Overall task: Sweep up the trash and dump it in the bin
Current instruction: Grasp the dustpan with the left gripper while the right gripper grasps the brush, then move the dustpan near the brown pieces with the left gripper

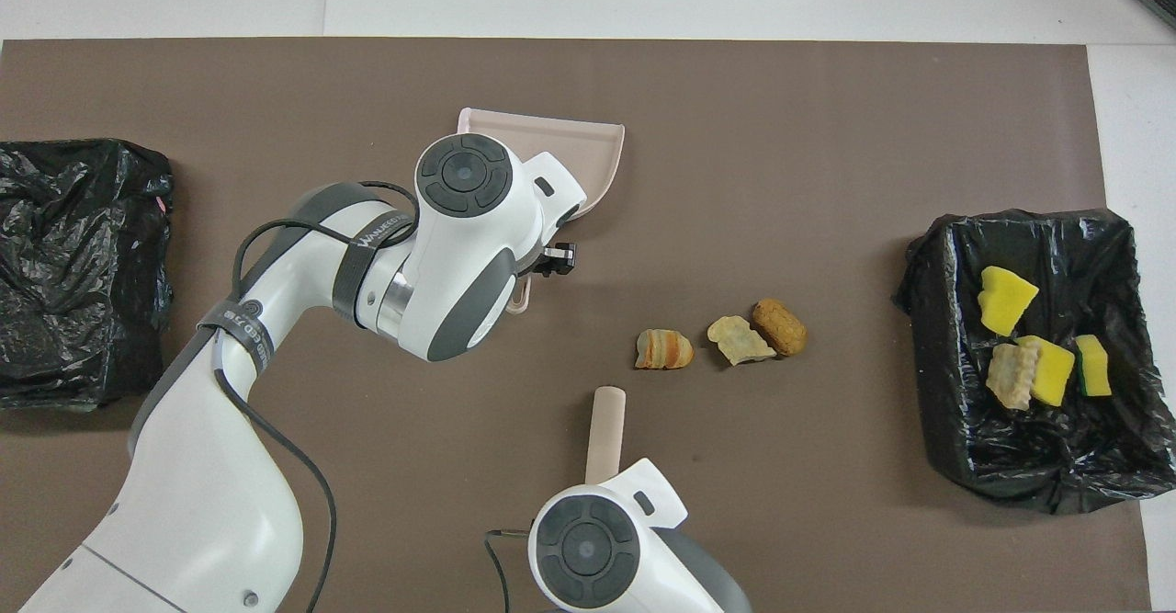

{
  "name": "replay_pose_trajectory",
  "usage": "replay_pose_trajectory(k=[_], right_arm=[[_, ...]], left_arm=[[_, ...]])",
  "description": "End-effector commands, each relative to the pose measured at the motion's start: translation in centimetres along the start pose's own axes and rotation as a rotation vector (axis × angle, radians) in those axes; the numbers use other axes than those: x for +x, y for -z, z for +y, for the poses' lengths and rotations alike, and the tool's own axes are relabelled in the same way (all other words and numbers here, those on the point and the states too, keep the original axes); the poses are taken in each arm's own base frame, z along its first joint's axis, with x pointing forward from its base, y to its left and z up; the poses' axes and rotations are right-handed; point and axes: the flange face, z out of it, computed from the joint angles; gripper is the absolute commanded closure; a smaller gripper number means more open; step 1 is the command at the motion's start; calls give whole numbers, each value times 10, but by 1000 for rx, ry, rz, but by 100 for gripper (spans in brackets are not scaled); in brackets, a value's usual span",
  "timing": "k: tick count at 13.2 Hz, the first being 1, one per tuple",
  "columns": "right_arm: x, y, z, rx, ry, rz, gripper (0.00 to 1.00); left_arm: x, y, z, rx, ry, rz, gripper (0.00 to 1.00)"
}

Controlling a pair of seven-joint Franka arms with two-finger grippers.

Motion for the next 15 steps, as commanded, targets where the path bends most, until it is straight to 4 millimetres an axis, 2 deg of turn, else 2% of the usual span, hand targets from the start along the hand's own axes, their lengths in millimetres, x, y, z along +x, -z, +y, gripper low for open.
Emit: replay_pose_trajectory(k=[1,2,4,5,6,7,9,10,11,12,15], right_arm=[[9,14,27,-12,33,12,100],[14,19,36,-15,48,14,100],[22,27,55,-56,82,19,100],[30,30,68,-65,94,8,100],[38,32,79,-72,114,0,100],[45,35,87,-97,127,9,100],[59,35,101,-140,114,32,100],[68,36,110,-148,100,44,100],[77,34,119,-166,89,57,100],[88,33,129,-181,89,66,100],[123,26,176,-194,102,70,100]], left_arm=[[-4,8,-3,64,-46,-4,100],[-3,11,-10,76,-80,-21,100],[-5,32,-20,77,-226,-25,100],[-7,45,-31,87,-296,-38,100],[-7,57,-51,97,-374,-61,100],[-11,70,-62,99,-489,-81,100],[-10,90,-113,90,-771,-97,100],[-12,97,-131,86,-912,-102,100],[-10,96,-158,76,-1021,-115,100],[-14,91,-174,62,-1121,-138,100],[-36,74,-197,31,-1275,-184,100]])
